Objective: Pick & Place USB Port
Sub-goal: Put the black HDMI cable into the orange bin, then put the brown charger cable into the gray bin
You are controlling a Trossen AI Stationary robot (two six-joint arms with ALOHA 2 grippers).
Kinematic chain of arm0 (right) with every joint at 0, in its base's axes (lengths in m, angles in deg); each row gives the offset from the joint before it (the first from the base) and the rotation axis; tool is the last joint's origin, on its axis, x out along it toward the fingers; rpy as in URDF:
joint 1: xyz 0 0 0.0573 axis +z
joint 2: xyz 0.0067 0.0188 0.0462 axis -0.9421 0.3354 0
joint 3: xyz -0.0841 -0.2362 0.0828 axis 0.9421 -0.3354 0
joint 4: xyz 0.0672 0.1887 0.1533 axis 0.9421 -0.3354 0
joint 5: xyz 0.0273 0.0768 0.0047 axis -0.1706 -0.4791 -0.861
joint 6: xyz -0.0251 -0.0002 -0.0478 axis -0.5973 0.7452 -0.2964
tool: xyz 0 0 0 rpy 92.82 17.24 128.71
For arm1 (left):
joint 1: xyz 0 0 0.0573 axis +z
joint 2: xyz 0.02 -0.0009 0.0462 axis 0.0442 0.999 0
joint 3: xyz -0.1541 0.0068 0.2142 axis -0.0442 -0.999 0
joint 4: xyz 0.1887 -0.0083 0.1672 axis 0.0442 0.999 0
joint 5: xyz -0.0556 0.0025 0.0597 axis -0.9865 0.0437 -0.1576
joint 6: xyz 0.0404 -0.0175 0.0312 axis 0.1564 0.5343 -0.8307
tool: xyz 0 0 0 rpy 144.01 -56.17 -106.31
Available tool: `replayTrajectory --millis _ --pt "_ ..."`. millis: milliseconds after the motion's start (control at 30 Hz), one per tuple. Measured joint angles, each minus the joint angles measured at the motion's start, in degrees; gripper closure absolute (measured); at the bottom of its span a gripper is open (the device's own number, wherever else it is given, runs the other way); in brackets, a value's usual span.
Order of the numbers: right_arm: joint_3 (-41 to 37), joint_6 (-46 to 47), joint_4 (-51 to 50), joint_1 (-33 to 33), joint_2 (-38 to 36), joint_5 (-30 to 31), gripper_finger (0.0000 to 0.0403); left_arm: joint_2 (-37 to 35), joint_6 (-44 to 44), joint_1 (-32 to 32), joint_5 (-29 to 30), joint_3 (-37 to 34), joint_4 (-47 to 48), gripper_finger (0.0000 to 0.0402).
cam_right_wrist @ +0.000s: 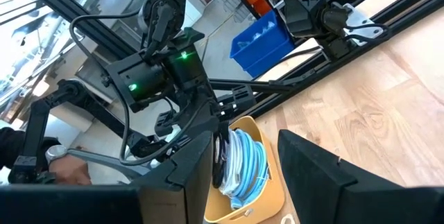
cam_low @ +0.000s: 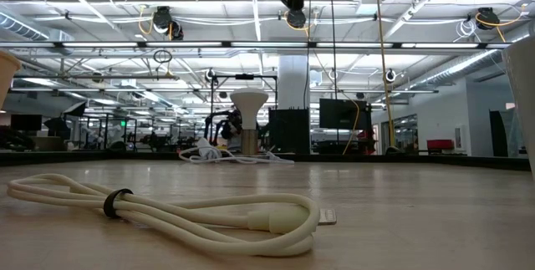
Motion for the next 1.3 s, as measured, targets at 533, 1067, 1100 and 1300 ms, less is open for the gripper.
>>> replayTrajectory --millis 533,1067,1100,1300 --pt "0.0 -0.07 -0.02 0.0 0.0 -0.03 0.0248 -0.31 -0.98 0.12 -1.67 3.88 4.73 0.0158" --pt "0.0 -0.62 -4.76 0.23 0.02 -0.03 0.0248 -7.7 2.56 0.89 3.57 3.93 8.19 0.0176" --pt "0.0 -0.45 -5.66 0.26 0.02 -0.03 0.0248 -8.94 2.86 1.25 4.87 3.93 8.37 0.0172" --pt "0.0 -0.3 -22.32 1.87 2.73 1.98 0.0248 -18.0 4.37 4.64 15.77 3.98 8.44 0.0161"
